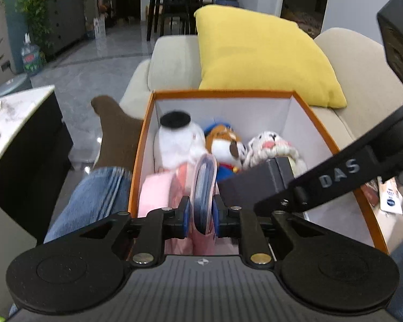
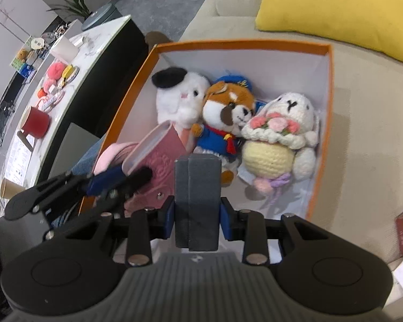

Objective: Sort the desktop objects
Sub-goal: 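Lower the pink case into the box beside the pink bag with the left gripper, then lower the blue book into the box and open the right gripper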

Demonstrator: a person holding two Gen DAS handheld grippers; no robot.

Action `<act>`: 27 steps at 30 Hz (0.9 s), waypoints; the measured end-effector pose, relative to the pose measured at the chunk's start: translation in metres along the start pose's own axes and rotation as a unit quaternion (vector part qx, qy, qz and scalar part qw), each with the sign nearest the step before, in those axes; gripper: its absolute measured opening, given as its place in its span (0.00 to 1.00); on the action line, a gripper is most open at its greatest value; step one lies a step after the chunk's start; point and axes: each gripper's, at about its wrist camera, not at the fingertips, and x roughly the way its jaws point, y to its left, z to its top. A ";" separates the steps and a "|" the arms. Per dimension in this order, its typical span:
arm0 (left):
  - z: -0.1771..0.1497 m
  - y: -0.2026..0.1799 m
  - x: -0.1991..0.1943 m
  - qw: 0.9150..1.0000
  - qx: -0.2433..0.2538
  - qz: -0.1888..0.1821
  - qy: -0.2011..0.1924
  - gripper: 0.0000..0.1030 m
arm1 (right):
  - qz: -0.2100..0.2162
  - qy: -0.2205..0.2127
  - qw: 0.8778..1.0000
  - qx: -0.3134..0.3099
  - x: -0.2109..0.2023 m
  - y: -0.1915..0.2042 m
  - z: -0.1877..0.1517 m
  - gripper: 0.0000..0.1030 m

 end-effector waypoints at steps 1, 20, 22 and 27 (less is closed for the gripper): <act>-0.001 0.001 0.000 1.000 -0.002 -0.001 0.005 0.18 | 0.000 0.004 1.000 0.000 0.003 0.002 -0.001 0.35; -0.020 0.016 -0.008 0.999 -0.026 -0.038 0.016 0.18 | -0.017 0.103 0.994 0.025 0.018 0.008 0.009 0.35; -0.022 0.016 -0.007 0.999 -0.027 -0.040 0.016 0.18 | -0.022 0.100 0.994 0.034 0.024 0.004 0.010 0.35; -0.025 0.016 -0.008 0.999 -0.024 -0.039 0.008 0.18 | -0.042 0.043 0.997 0.038 0.022 0.008 0.017 0.35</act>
